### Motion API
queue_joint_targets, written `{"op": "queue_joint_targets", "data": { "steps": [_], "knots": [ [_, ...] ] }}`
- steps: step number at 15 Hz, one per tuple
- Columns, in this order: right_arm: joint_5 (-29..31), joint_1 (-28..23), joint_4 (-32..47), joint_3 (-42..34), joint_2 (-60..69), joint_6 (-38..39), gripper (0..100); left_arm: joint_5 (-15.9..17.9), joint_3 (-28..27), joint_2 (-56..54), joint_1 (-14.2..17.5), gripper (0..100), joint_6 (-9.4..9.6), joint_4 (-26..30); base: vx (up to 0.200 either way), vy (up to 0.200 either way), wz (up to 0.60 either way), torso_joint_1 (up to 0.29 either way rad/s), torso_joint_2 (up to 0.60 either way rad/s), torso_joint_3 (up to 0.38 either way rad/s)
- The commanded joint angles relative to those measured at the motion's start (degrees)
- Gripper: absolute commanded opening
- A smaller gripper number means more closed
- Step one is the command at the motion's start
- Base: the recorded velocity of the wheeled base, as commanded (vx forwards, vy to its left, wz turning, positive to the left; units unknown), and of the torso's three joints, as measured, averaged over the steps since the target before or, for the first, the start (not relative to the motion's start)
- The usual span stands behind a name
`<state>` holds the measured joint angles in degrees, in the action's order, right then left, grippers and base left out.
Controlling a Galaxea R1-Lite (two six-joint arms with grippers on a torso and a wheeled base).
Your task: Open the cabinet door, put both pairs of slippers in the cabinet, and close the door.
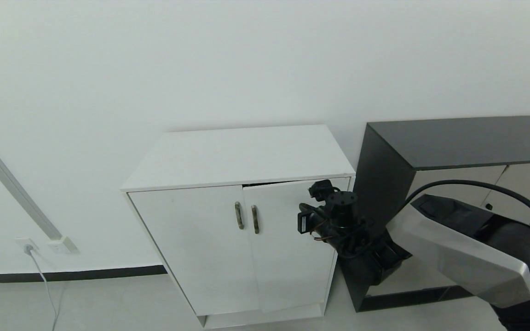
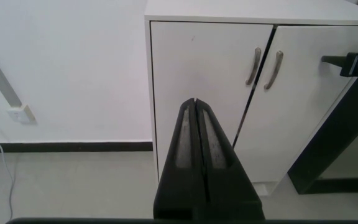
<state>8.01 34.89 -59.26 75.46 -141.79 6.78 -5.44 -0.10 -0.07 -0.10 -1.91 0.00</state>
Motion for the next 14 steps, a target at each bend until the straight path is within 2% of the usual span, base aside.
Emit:
{"op": "queue_joint_targets", "data": {
  "steps": [1, 14],
  "knots": [
    [-0.01, 0.00, -0.07, 0.39, -0.33, -0.01, 0, -0.01, 0.01, 0.07, 0.01, 0, -0.02, 0.00, 0.000, 0.000, 0.00, 0.000, 0.00, 0.000],
    [-0.01, -0.44, -0.07, 2.85, -1.56, -1.24, 0, 0.08, 0.01, 0.07, 0.01, 0, -0.02, 0.00, 0.000, 0.000, 0.00, 0.000, 0.00, 0.000]
  ]
}}
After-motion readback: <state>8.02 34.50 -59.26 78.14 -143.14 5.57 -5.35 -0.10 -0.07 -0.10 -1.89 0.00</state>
